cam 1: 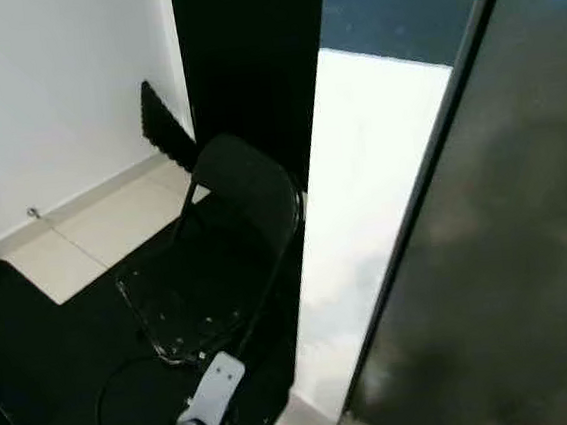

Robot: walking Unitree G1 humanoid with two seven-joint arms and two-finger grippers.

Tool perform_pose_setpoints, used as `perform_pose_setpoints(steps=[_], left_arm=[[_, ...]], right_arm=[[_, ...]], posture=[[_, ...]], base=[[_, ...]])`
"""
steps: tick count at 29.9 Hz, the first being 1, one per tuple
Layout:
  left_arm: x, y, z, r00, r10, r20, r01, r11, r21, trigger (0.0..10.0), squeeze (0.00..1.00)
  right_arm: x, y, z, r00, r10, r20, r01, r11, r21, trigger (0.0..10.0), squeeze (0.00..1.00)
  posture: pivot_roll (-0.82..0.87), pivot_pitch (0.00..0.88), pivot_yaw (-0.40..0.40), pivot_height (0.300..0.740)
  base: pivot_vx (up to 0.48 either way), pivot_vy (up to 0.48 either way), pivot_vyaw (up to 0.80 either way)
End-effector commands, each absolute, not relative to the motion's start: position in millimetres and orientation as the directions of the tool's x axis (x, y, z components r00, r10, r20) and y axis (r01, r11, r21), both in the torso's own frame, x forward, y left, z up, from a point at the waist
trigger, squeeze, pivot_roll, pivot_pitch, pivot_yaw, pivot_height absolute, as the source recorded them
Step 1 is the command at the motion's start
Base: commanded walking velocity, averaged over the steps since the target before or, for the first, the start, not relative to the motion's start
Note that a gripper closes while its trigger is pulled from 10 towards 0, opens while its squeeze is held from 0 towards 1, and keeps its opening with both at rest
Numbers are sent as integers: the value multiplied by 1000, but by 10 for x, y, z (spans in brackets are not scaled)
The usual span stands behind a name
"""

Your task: Restocking fridge

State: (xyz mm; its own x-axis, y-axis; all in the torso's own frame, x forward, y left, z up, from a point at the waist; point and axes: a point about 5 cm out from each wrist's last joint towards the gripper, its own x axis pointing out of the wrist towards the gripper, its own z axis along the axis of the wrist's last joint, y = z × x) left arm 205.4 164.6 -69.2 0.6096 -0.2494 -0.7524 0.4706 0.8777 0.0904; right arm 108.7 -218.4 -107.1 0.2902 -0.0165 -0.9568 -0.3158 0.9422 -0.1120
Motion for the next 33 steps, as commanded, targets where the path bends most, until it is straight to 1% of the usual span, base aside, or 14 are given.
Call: perform_pose_setpoints(steps=[1,4,5,7,8,13,18,22,33], left_arm=[[1971,1736,-746,594,-193,-781,417,904,94,10000,0],[1777,1853,-848,550,-106,-829,333,937,101,10000,0],[1677,1898,-894,523,-73,-849,291,952,98,10000,0],[1548,1945,-948,485,-39,-874,242,966,91,10000,0],[1548,1945,-948,485,-39,-874,242,966,91,10000,0],[1352,1989,-1018,430,-11,-903,215,972,91,10000,0],[1340,1990,-1022,427,-5,-904,212,973,94,10000,0],[1362,1997,-1015,432,5,-902,199,975,101,10000,0],[1368,2003,-1012,431,10,-902,202,974,107,10000,0]], right_arm=[[1070,-2210,-1071,290,-29,-957,-314,941,-124,10000,0],[1063,-2203,-1074,288,-28,-957,-317,940,-123,10000,0],[1057,-2199,-1077,286,-28,-958,-318,940,-123,10000,0],[1049,-2192,-1080,284,-28,-958,-320,939,-122,10000,0],[1049,-2192,-1080,284,-28,-958,-320,939,-122,10000,0],[1022,-2177,-1090,280,-28,-960,-318,940,-120,10000,0],[987,-2191,-1097,270,-35,-962,-322,938,-125,10000,0],[952,-2207,-1102,261,-43,-964,-329,935,-131,10000,0],[938,-2210,-1106,258,-49,-965,-335,932,-137,10000,0]], posture=[[45,0,7,740],[53,0,5,740],[54,0,5,740],[54,0,5,740],[54,0,5,740],[43,0,10,740],[50,0,5,740],[55,0,1,740],[62,0,-2,740]], base=[[0,0,-800],[0,0,-800],[0,0,-800],[0,0,-800],[0,0,-800],[0,0,-800],[0,0,-800],[0,0,0],[0,0,-800]])
